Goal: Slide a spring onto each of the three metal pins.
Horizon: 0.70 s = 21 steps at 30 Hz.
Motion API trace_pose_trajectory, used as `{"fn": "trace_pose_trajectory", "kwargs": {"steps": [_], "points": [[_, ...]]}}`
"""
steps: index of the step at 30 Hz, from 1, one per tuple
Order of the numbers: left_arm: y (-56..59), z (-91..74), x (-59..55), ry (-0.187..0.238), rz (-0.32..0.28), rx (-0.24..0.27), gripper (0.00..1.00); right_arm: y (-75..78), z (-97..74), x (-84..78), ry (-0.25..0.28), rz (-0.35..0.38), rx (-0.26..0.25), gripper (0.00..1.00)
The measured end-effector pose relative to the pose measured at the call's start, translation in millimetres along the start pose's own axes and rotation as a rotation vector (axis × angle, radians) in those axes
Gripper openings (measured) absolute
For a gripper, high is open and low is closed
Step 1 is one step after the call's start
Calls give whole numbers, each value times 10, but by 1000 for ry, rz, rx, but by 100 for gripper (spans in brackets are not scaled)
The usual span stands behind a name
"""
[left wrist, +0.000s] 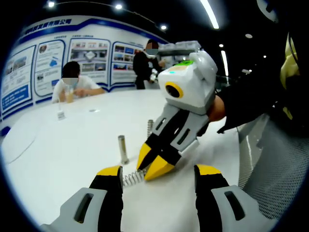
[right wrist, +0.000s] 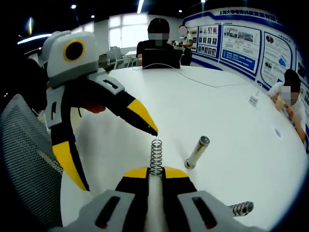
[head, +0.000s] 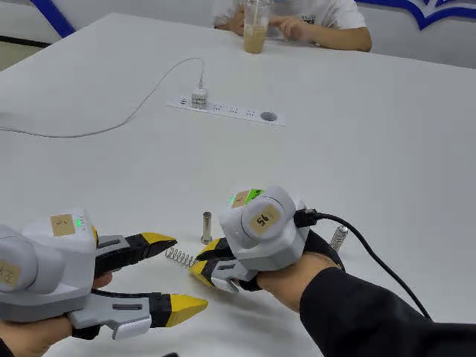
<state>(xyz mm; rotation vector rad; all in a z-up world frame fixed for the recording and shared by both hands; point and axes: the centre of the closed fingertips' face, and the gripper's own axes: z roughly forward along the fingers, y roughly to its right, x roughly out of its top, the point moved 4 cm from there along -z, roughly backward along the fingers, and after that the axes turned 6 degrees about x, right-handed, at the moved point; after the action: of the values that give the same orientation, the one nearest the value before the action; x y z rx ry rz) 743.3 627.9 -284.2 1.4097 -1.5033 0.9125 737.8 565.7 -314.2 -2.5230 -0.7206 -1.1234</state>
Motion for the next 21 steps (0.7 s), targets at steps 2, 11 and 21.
{"fn": "trace_pose_trajectory", "kwargs": {"steps": [2, 11, 21], "points": [[2, 3, -7, -3, 1, -2, 61, -17, -39, -5, -6, -5, 7, 12], [78, 69, -44, -29, 34, -27, 60, -72, -240, -29, -42, -46, 23, 11], [102, 199, -106, -53, 110, -58, 54, -113, -389, -44, -69, -52, 26, 11]]}}
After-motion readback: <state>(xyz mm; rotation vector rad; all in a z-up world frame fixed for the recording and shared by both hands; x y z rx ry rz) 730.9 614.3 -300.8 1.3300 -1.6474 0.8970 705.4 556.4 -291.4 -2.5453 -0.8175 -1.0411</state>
